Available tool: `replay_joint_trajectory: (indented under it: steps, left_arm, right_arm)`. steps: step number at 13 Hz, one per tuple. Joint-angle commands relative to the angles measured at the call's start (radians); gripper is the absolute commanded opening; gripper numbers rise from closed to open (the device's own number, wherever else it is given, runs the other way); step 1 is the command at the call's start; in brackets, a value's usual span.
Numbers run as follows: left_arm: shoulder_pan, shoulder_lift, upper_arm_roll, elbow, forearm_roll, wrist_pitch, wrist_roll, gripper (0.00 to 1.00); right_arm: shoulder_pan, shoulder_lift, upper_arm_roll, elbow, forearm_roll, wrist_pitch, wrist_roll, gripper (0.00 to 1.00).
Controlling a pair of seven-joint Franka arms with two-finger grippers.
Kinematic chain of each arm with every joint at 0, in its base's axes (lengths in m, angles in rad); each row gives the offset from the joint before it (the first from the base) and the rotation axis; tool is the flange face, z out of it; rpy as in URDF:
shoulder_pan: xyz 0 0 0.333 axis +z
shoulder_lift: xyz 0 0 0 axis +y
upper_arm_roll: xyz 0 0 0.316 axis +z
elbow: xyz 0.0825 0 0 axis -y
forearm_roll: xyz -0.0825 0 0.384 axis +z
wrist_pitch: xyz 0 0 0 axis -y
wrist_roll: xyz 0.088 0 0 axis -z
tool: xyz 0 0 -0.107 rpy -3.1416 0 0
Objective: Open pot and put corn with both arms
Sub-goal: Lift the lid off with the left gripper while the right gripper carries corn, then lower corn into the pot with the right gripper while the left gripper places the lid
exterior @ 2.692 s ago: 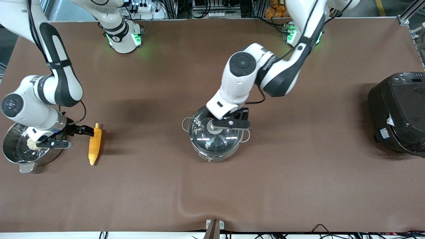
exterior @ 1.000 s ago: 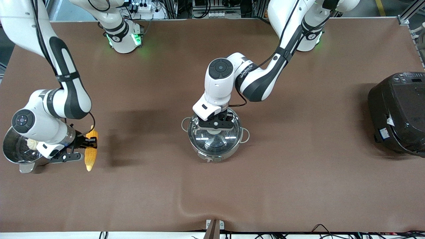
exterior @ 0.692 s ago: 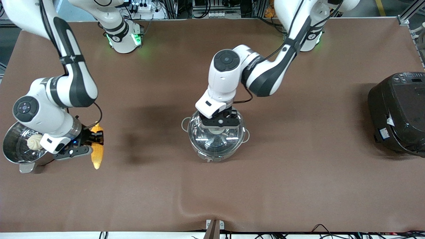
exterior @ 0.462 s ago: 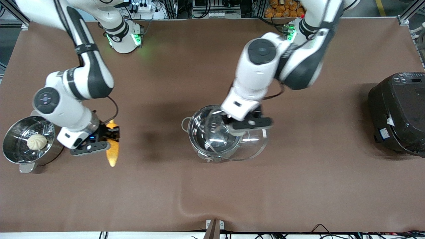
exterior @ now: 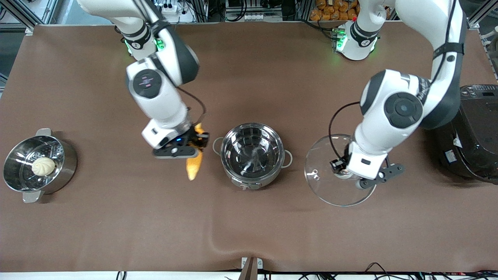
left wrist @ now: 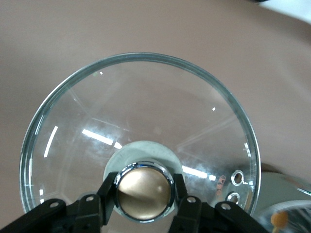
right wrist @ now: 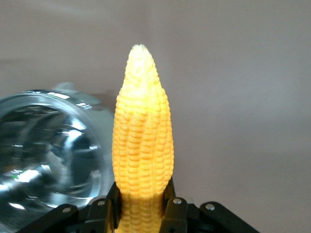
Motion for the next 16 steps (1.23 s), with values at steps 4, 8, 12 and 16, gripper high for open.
replay_joint_trajectory:
  steps: [4, 8, 12, 16]
  left_arm:
    - [0.049, -0.066, -0.006, -0.236, -0.004, 0.156, 0.042, 0.0]
    - [0.072, -0.151, -0.006, -0.522, 0.031, 0.473, 0.042, 0.0]
    - [0.138, -0.059, -0.006, -0.528, 0.08, 0.596, 0.044, 0.0]
    - [0.175, 0.009, -0.009, -0.527, 0.125, 0.67, 0.045, 0.63]
  right_arm:
    - [0.125, 0.239, -0.011, 0.223, 0.019, -0.02, 0.279, 0.37]
    - [0.146, 0.276, -0.009, 0.289, 0.091, -0.026, 0.29, 0.37]
    - [0.166, 0.313, -0.009, 0.321, 0.091, -0.02, 0.292, 0.49]
    - [0.169, 0.321, -0.009, 0.326, 0.09, -0.028, 0.292, 1.0]
